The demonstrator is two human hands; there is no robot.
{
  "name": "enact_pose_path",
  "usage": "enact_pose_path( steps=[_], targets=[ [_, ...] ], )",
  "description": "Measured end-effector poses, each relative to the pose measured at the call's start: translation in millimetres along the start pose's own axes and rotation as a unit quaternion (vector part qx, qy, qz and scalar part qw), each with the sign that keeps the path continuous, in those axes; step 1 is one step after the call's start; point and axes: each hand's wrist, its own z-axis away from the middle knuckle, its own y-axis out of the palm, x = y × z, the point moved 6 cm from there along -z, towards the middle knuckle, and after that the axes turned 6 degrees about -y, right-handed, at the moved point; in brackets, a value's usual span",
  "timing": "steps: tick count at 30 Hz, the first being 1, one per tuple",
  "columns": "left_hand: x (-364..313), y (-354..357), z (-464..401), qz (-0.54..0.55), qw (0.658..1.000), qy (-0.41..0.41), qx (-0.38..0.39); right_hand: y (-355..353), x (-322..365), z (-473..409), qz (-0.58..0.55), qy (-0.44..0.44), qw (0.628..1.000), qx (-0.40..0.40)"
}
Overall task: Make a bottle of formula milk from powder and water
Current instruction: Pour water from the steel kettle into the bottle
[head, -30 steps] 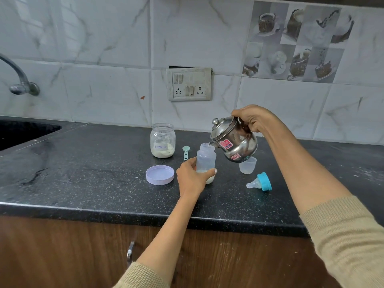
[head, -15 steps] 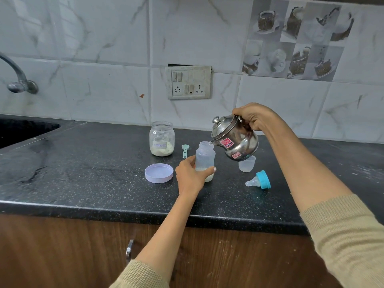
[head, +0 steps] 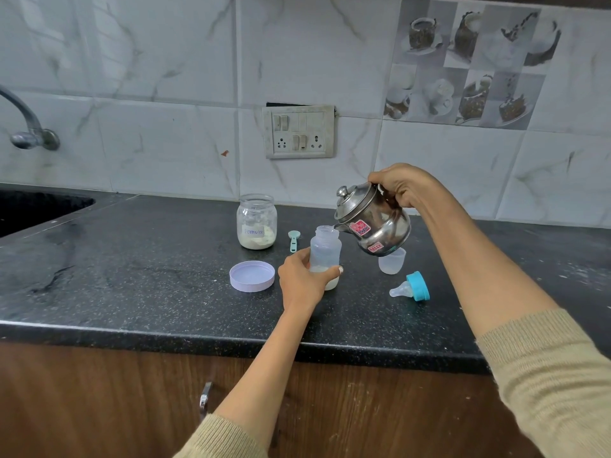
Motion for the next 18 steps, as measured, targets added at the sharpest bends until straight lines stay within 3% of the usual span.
enact_pose_path(
  steps=[18],
  targets=[
    [0.8, 0.2, -0.6, 0.006, 1.000, -0.001, 0.002, 0.1, 2.8, 4.1, -0.006, -0.002, 1.000, 0.005]
  ],
)
